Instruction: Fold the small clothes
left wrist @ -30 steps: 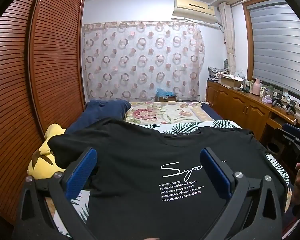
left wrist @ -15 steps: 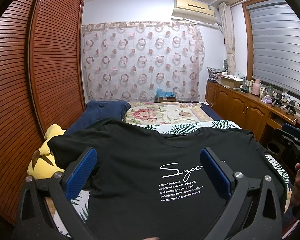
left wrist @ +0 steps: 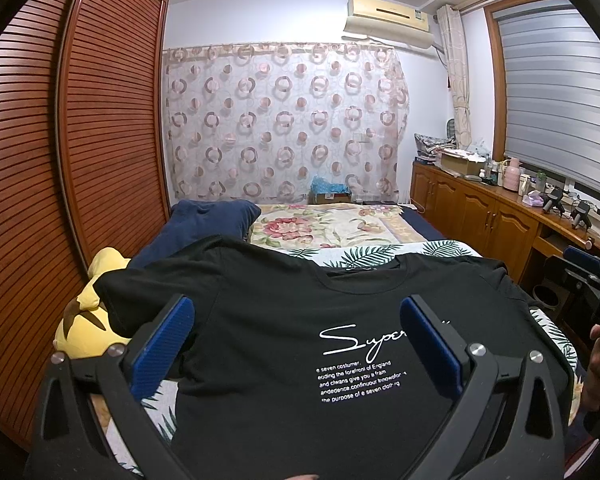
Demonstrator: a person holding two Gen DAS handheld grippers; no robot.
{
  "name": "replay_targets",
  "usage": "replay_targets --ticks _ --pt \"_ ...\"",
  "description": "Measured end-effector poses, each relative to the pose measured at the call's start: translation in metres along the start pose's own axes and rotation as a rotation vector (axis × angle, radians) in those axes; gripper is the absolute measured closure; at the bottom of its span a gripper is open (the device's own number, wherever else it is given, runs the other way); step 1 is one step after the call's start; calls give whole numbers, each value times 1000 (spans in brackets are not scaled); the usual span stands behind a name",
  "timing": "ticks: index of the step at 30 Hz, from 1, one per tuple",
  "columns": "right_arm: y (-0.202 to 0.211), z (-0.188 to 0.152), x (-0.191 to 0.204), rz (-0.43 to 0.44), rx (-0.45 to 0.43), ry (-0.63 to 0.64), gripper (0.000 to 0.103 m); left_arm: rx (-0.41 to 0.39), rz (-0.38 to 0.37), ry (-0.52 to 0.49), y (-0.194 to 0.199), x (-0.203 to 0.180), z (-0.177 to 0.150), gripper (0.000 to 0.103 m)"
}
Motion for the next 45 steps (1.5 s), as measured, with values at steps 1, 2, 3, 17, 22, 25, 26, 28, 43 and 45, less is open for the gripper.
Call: replay_targets --ticks 1,2,3,17,22,25,26,28,43,45 --pt "0 0 0 -1 0 1 0 0 -1 0 0 1 1 0" --pt "0 0 0 0 -1 0 0 0 -1 1 0 0 0 0" --pt "0 0 0 1 0 -1 0 0 -1 1 0 0 0 0" --pt "0 0 0 0 -1 -1 0 -5 -3 1 7 5 19 0" --pt "0 0 0 1 -2 -1 0 -6 -2 1 11 2 19 0" --pt "0 1 1 1 -2 0 0 -7 -2 1 11 2 19 0" --pt "0 1 1 1 -2 0 0 -7 -3 1 11 2 18 0" --pt "1 1 1 1 -3 0 0 -8 -3 1 12 2 20 0" --pt "2 2 3 2 -4 -1 0 -11 -2 2 12 2 18 0" --pt "2 2 3 2 -3 0 0 -10 -3 2 12 2 18 0"
Point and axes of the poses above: each gripper's, at about its wrist camera, not at the fingertips, and y roughly against the way its jaws point, x to its left, z to its top, the point moved 6 cm from there along -y, roughly the way its jaws point, and after that the axes turned 11 degrees about z, right-handed, at the moved point
